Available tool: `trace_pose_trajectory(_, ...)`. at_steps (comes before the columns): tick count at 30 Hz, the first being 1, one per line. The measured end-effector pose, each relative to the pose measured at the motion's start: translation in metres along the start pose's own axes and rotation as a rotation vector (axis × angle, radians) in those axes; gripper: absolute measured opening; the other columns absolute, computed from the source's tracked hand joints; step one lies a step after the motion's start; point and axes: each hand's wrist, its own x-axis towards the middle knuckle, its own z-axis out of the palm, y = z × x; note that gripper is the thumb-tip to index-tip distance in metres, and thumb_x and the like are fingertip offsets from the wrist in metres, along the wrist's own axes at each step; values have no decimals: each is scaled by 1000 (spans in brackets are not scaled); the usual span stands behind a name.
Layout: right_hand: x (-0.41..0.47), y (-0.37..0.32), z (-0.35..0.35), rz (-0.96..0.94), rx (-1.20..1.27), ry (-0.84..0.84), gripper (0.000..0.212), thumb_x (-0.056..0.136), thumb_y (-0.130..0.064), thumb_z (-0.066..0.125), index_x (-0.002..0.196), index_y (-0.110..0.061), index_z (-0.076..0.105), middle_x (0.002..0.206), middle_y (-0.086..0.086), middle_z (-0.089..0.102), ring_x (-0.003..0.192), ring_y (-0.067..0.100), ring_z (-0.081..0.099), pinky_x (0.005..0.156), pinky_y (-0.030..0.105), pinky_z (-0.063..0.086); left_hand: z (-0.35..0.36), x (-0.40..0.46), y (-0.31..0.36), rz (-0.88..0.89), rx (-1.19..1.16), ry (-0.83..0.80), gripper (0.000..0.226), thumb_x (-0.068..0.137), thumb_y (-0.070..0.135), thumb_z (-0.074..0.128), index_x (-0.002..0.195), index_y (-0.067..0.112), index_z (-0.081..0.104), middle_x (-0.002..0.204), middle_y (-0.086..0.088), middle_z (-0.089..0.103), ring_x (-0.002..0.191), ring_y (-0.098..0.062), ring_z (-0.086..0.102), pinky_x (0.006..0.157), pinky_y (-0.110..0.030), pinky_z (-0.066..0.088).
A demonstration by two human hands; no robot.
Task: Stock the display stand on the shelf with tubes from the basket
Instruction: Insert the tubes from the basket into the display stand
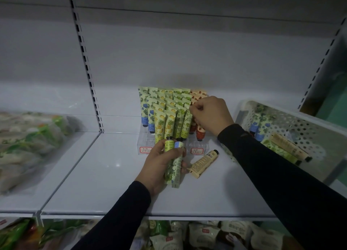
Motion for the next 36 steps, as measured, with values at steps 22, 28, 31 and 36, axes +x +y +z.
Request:
trace_pose_trajectory(22, 4, -2, 2, -7, -47, -47, 38, 94, -28, 56, 73, 0, 69, 68, 13, 69, 66, 26, 64, 74, 24, 45, 1, 0, -1, 15, 8, -7, 24, 86, -6, 59, 105, 7, 53, 78, -18, 62, 52, -29, 58, 48, -33, 51)
trace_pose_trajectory(28, -9, -1, -7, 59, 83, 50, 47, 97, -36, 49, 70, -2, 68, 65, 12, 69, 65, 26, 65, 76, 30, 50, 0, -1, -1, 15, 20, 0, 28, 83, -5, 63, 107, 7, 54, 83, -19, 63, 55, -30, 59, 51, -34, 52)
trace_pose_trajectory(31, -28, 0, -13, 58, 132, 128, 46, 97, -39, 49, 77, -4, 70, 70, 12, 68, 65, 27, 63, 72, 37, 52, 2, -3, 0, 34, 26, 5, 38, 71, 1, 71, 106, 7, 57, 85, -17, 65, 56, -30, 61, 53, -34, 54)
trace_pose_trajectory(36, -70, 2, -10, 120, 210, -35, 31, 92, -44, 58, 89, -18, 74, 77, -10, 68, 67, -3, 60, 60, 4, 43, 2, -2, -2, 77, 65, 13, 47, 71, 3, 75, 116, 9, 60, 98, -15, 68, 71, -26, 66, 59, -33, 55)
